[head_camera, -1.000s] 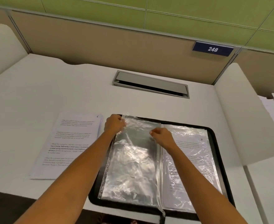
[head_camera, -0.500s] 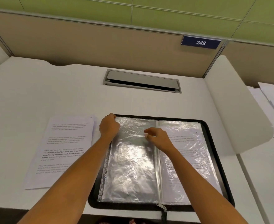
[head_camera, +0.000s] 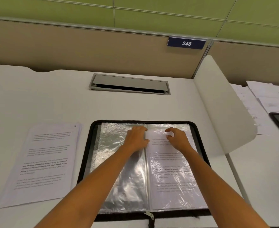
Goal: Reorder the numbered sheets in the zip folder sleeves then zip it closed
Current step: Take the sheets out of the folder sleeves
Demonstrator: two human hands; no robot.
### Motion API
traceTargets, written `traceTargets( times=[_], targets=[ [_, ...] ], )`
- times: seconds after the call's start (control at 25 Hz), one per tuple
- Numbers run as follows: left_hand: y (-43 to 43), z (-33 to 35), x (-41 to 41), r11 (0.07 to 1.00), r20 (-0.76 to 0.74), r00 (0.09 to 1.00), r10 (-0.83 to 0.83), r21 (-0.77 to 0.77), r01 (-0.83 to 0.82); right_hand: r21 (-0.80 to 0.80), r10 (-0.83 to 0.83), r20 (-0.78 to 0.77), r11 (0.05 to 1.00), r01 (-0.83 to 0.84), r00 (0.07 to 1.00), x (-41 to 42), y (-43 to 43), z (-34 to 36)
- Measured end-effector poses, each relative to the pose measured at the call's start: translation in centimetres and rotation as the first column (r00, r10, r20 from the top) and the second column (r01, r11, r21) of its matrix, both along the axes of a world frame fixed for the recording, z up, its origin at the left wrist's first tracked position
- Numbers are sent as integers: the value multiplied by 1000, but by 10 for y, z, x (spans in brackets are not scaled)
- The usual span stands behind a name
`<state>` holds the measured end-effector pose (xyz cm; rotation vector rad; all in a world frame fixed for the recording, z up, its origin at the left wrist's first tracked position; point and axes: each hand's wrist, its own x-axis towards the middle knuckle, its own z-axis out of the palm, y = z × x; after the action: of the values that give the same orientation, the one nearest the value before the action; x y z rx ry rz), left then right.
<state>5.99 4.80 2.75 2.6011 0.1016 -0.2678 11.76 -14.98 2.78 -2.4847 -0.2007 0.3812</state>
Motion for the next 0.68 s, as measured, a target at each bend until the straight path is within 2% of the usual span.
traceTargets(
  times=[0.28,0.44,0.52,0.6,0.68],
  targets=[
    [-33,-13,23,976,-69,986,-152,150,161,-147,67,-11,987,-68,998,25,-38,-13],
    [-39,-21,29,972,-167,976,-141,163,168,-368,179,41,917,-151,983,35,-45,-17],
    [-41,-25,30,974,-191,973,-129,158,160,-408,190,37,899,-159,981,40,-46,-17],
    [-42,-27,30,978,-182,976,-117,152,145,-433,203,110,891,-137,973,40,-45,-18],
    [-42,-27,32,983,-162,981,-105,136,127,-461,234,251,882,-97,939,38,-44,-21]
  ],
)
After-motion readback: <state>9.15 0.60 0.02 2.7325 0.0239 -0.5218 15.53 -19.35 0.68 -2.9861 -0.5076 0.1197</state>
